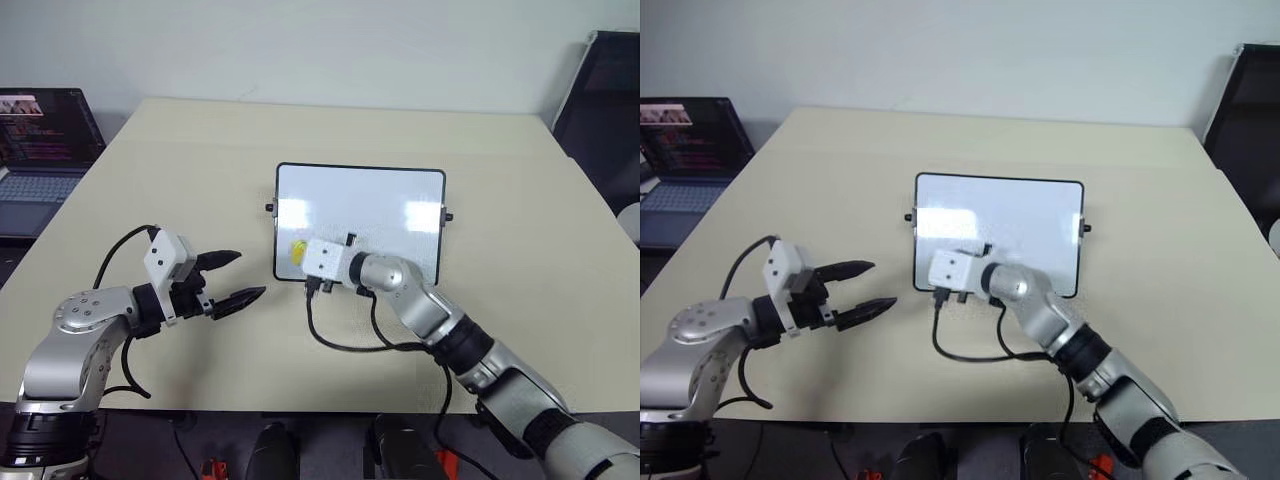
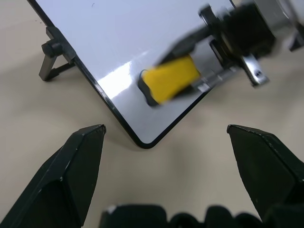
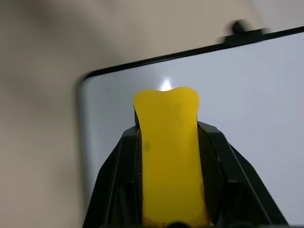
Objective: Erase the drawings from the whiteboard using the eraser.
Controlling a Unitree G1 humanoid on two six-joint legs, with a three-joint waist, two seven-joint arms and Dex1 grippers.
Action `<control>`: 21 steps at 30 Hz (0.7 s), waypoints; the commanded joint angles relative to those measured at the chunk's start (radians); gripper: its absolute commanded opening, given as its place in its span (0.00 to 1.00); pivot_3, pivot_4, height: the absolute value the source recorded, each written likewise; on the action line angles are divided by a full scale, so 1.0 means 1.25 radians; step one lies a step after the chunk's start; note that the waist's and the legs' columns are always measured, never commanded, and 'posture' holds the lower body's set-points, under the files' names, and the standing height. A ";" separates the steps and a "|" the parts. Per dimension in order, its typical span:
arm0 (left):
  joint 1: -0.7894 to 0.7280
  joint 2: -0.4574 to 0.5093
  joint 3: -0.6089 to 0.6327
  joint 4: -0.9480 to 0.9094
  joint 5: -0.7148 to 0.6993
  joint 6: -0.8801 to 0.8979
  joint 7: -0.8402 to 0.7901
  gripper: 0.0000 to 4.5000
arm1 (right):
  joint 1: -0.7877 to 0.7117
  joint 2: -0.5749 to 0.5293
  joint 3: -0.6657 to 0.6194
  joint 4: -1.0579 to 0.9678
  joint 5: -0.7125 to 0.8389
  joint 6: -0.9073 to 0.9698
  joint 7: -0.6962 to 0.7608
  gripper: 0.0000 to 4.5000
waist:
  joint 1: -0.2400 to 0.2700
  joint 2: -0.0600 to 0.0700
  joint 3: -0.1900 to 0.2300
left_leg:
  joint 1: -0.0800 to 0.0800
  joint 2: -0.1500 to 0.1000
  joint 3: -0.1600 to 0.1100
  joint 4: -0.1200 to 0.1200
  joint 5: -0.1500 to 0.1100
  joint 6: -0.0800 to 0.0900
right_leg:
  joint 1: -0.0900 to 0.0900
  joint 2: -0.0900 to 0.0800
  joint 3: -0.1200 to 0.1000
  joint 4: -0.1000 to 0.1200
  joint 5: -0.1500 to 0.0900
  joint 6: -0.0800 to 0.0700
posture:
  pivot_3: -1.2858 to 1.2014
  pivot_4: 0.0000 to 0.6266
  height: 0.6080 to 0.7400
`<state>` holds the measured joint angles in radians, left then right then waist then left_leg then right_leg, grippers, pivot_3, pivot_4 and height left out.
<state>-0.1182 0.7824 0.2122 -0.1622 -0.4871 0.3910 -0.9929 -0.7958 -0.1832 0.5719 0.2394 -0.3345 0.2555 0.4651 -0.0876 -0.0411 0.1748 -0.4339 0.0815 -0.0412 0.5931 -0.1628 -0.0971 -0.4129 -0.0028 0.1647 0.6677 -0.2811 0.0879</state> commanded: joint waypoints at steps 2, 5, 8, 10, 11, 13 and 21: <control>0.029 0.012 0.031 -0.060 -0.017 0.012 0.009 1.00 | 0.004 -0.006 0.006 0.008 -0.016 -0.008 0.040 0.27 | 0.000 0.000 0.000 | 0.000 0.000 0.000 0.000 0.000 0.000 | 0.000 0.000 0.000 0.000 0.000 0.000 | 0.52 0.24 1.00; 0.047 0.014 0.045 -0.089 -0.026 0.026 0.015 1.00 | 0.036 -0.029 0.039 -0.027 -0.017 0.022 0.125 0.27 | 0.001 0.000 0.000 | 0.000 0.000 -0.001 0.000 0.000 0.000 | 0.001 0.000 -0.001 -0.001 0.000 0.000 | 0.52 0.24 1.00; 0.071 0.014 0.059 -0.116 -0.034 0.035 0.021 1.00 | 0.044 -0.045 0.043 -0.044 -0.036 0.018 0.142 0.27 | 0.001 0.000 0.000 | 0.000 0.000 -0.003 0.000 0.000 0.000 | 0.002 0.000 -0.003 -0.001 0.000 0.000 | 0.52 0.24 1.00; 0.086 0.015 0.068 -0.131 -0.039 0.040 0.024 1.00 | 0.026 -0.038 0.018 -0.023 -0.057 0.011 0.081 0.27 | 0.001 0.000 0.000 | 0.000 0.000 -0.003 0.000 0.000 0.000 | 0.002 0.000 -0.003 0.000 -0.002 -0.001 | 0.52 0.24 1.00; 0.092 0.014 0.072 -0.140 -0.041 0.042 0.025 1.00 | 0.015 -0.035 0.004 -0.009 -0.066 0.004 0.051 0.27 | 0.001 0.000 0.000 | 0.001 0.000 -0.004 0.000 0.000 0.000 | 0.002 0.000 -0.003 0.000 -0.003 0.000 | 0.52 0.24 1.00; 0.111 0.012 0.083 -0.165 -0.047 0.050 0.029 1.00 | 0.001 -0.037 -0.024 0.008 -0.069 -0.004 0.011 0.27 | 0.003 0.000 0.000 | 0.001 0.000 -0.005 0.001 0.001 0.000 | 0.002 0.000 -0.004 0.002 -0.003 -0.001 | 0.52 0.24 1.00; 0.168 0.009 0.111 -0.273 -0.084 0.095 0.068 1.00 | 0.038 -0.094 0.007 -0.019 -0.060 -0.017 0.127 0.27 | 0.004 0.000 0.000 | 0.002 0.000 -0.006 0.002 0.004 -0.003 | 0.002 -0.001 -0.006 0.006 -0.004 -0.001 | 0.52 0.24 1.00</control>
<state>0.0880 0.7856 0.3176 -0.4483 -0.5686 0.5001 -0.9225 -0.7735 -0.2748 0.5583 0.2075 -0.3918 0.2254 0.5732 -0.0830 -0.0414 0.1746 -0.4306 0.0811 -0.0490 0.5957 -0.1579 -0.1014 -0.4101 -0.0037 0.1577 0.6757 -0.2858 0.0860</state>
